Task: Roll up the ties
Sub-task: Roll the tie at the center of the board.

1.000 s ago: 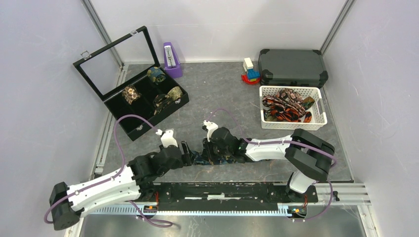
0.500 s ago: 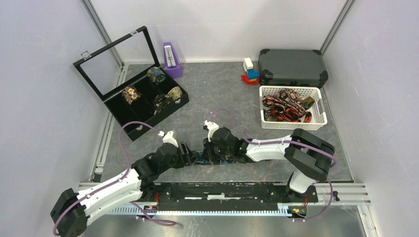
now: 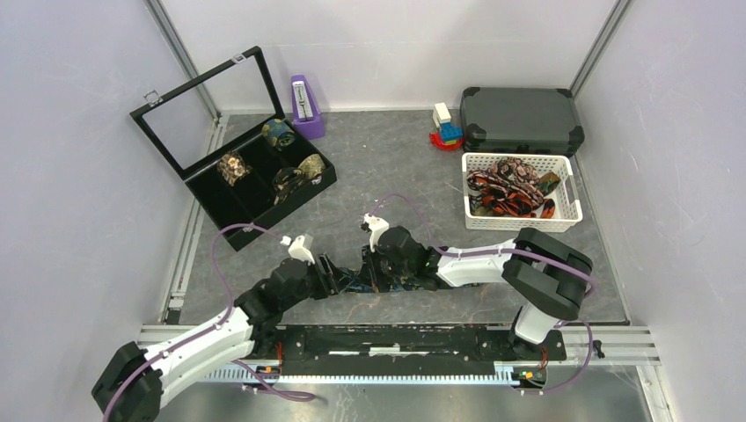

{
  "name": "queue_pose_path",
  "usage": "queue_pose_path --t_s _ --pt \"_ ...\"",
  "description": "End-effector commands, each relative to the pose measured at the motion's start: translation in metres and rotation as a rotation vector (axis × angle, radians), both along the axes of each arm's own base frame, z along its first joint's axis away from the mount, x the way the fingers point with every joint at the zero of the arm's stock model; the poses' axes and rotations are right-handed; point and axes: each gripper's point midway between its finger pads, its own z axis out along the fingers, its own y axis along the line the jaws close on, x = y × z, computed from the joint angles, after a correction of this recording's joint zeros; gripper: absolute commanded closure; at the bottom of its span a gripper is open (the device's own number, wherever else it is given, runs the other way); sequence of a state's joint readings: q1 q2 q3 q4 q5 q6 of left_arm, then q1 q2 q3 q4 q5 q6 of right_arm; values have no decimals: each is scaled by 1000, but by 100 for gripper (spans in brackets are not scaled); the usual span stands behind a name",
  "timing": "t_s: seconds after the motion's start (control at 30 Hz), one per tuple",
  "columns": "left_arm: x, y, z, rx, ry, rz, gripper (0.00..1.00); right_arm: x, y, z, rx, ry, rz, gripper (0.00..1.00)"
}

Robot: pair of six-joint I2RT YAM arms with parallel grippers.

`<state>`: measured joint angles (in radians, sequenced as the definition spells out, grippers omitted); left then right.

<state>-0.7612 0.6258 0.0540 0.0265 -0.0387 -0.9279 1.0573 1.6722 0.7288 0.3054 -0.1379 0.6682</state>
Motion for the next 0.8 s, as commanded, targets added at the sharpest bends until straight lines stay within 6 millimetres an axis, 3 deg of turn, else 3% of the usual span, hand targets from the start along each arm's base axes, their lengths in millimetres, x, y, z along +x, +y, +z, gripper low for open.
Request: queue_pose_path --t_s 0.0,0.27,0.5,0.63,0.77 --pt "3 -7 4 -37 -44 -48 35 -1 -13 -24 -72 19 -12 89" --pt "6 -13 8 -86 -63 -74 46 0 -16 -27 -79 25 -14 89" --pt "3 -10 2 -65 -71 -90 71 1 -16 -27 -76 24 -13 89" --pt "1 -6 -3 -30 -59 -88 83 3 -10 -18 -57 11 -1 88" --pt "6 -1 2 20 -47 -66 87 5 -4 -4 -36 -18 33 81"
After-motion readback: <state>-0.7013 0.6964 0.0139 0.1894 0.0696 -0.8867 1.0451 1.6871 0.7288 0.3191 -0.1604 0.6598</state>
